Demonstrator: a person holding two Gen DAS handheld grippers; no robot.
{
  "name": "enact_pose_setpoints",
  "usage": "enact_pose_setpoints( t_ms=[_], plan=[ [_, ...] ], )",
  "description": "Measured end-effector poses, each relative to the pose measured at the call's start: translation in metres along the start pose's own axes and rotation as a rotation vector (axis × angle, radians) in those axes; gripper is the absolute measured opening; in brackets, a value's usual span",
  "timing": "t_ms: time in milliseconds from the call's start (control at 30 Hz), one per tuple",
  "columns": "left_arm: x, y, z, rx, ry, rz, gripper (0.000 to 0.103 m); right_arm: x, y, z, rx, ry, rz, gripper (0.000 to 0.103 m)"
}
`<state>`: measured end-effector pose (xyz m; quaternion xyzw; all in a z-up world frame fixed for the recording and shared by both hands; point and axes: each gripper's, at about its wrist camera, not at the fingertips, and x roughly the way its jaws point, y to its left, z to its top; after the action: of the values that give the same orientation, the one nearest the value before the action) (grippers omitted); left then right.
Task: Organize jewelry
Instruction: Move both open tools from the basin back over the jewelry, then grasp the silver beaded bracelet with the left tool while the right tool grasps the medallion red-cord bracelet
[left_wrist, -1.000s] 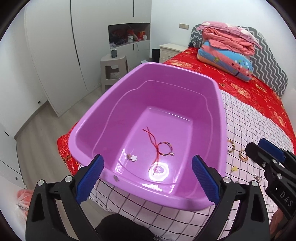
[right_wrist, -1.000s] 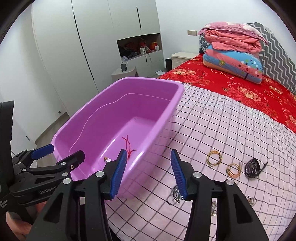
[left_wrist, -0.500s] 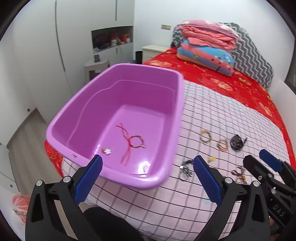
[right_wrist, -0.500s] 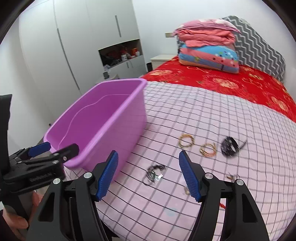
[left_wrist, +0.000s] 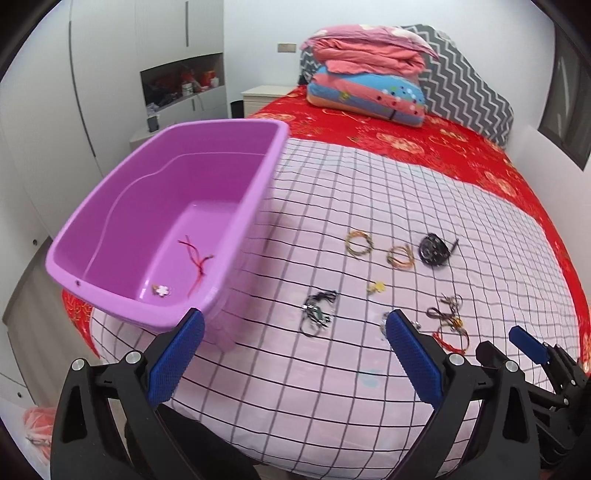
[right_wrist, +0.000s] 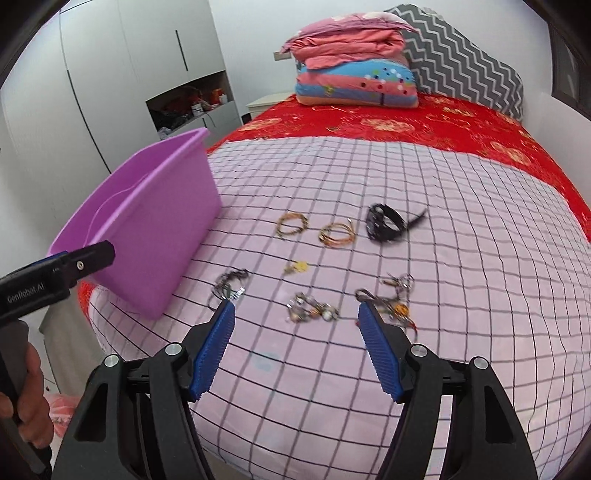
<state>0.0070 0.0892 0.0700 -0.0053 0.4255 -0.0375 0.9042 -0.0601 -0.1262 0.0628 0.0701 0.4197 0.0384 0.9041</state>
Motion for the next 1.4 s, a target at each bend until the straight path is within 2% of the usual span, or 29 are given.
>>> enact_pose_setpoints(
  t_ms=[400,600,1167,1400],
  plan=[
    [0.045,-0.054,-0.035,0.095,0.057,-0.019,0.097,0.008,-0.056,-0.038,0.059,0.029,-0.096,0.067],
    [0.075,-0.069,-0.045,0.096,0.088,-0.040,0.097,0.029,-0.078,-0.045,0.080,0.049,-0.117,0.067],
    [0.168,-0.100,-0.048,0.110,0.168,-0.036,0.097,0.099,-0.119,-0.043,0.129,0.124,-0.141,0.067],
    [0.189,-0.107,-0.048,0.124,0.175,-0.031,0.097,0.123,-0.127,-0.040,0.124,0.145,-0.144,0.067]
  ],
)
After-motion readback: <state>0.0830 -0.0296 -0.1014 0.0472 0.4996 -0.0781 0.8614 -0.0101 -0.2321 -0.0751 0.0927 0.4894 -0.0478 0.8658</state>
